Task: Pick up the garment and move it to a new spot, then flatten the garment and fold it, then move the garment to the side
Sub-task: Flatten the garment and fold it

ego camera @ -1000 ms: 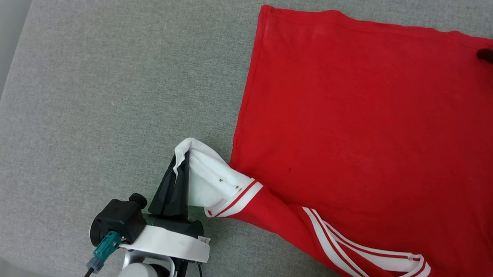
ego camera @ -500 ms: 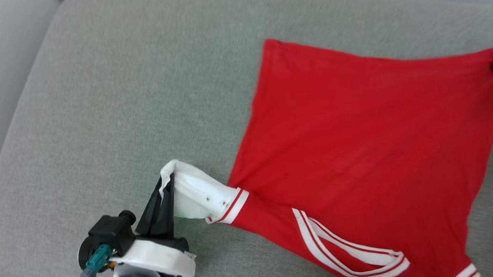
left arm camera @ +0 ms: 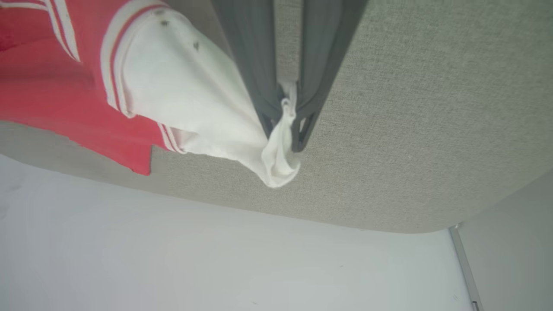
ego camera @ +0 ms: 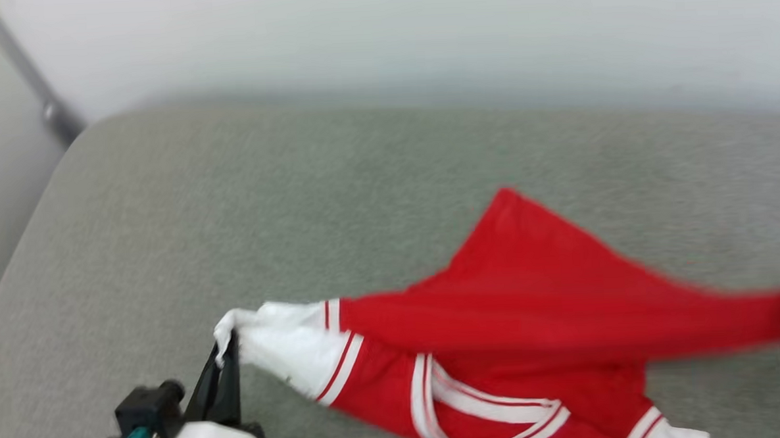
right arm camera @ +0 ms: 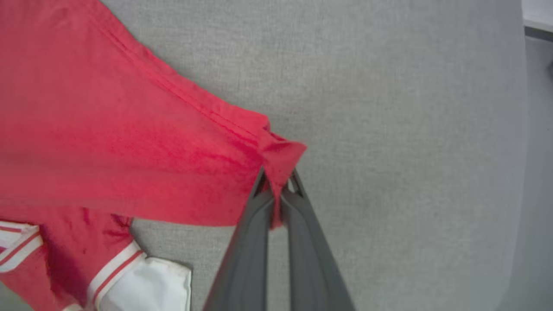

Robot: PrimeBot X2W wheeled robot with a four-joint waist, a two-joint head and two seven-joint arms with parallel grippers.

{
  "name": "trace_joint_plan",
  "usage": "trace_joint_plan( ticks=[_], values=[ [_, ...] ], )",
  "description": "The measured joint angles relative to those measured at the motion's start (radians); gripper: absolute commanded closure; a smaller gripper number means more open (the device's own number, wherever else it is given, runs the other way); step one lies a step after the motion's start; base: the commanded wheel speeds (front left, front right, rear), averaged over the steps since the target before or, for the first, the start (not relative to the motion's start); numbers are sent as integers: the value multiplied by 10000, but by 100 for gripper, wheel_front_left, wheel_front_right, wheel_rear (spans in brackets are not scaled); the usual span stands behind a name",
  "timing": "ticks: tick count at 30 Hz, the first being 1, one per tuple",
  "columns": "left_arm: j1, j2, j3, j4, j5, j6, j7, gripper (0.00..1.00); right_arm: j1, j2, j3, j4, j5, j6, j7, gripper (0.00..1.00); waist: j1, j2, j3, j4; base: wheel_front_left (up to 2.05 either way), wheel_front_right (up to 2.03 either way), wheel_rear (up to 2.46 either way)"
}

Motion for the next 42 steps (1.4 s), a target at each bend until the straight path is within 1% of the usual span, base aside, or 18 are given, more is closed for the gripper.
trace_joint_plan(
  ticks=[5, 8, 10, 11, 12, 13, 15, 17, 21, 25, 28, 30, 32, 34, 37, 42],
  values=[
    [569, 151, 180, -119, -86, 244, 167, 100, 2575, 552, -454, -991, 167, 2, 221, 100, 0, 0, -596, -672, 0, 0, 0],
    [721, 186, 213, -159, -125, 322, 259, 100, 3815, 1060, -644, -1287, 228, 2, 244, 100, -1, 0, -821, -1026, 0, 0, 0],
    [767, 203, 234, -138, -192, 357, 293, 100, 4401, 1544, -765, -1308, 301, 2, 198, 100, -1, 0, -923, -1211, 0, 0, 0],
    [783, 207, 232, -136, -217, 357, 332, 100, 4632, 1732, -798, -1296, 318, 2, 157, 73, -1, 0, -961, -1286, 0, 0, 0],
    [801, 207, 230, -134, -222, 374, 364, 100, 4813, 1939, -857, -1252, 347, 2, 107, 22, -1, -1, -993, -1349, 0, 0, 0],
    [820, 209, 240, -136, -226, 401, 368, 100, 4942, 2054, -798, -1225, 341, 0, 13, 0, 0, 0, -1017, -1400, 0, 0, 0],
    [855, 230, 257, -128, -286, 414, 372, 100, 4983, 2238, -744, -1210, 324, 2, -301, 0, 0, 0, -1042, -1495, 0, 0, 0],
    [872, 234, 255, -96, -293, 416, 383, 100, 4880, 2259, -662, -1281, 257, 0, -863, 0, 0, 0, -1049, -1550, 0, 0, 0],
    [869, 251, 222, -44, -303, 412, 418, 100, 4160, 2245, -644, -1413, 36, 0, -2661, 0, 1, 0, -1020, -1549, 0, 0, 0],
    [728, 244, 134, -29, -303, 403, 426, 100, 3377, 2303, -573, -1170, -42, 0, -4330, 0, 2, 0, -915, -1433, 0, 0, 0],
    [556, 199, 27, -167, -284, 393, 426, 100, 2617, 2334, -316, -909, -42, 0, -5170, 0, 2, 0, -698, -1325, 0, 0, 0],
    [329, 174, -44, -242, -267, 355, 412, 100, 2020, 2322, -165, -665, -2, 0, -5396, 0, 3, 0, -477, -1241, 0, 0, 0],
    [51, 136, -132, -337, -194, 313, 362, 100, 1409, 2295, 111, -433, 113, 0, -5402, 0, 4, 0, -214, -1144, 0, 0, 0],
    [-180, 69, -242, -391, -173, 265, 351, 100, 811, 2203, 464, -196, 267, 0, -5064, 0, 4, 0, 68, -1036, 0, 0, 0],
    [-598, -25, -414, -412, -96, 155, 276, 100, -58, 2080, 1005, 92, 493, 0, -4098, 0, 4, 0, 511, -857, 0, 0, 0],
    [-1232, -196, -667, -378, -10, -23, 146, 100, -1322, 2015, 1638, 345, 736, 0, -1992, 0, 5, 0, 1216, -506, 0, 0, 0]
  ],
)
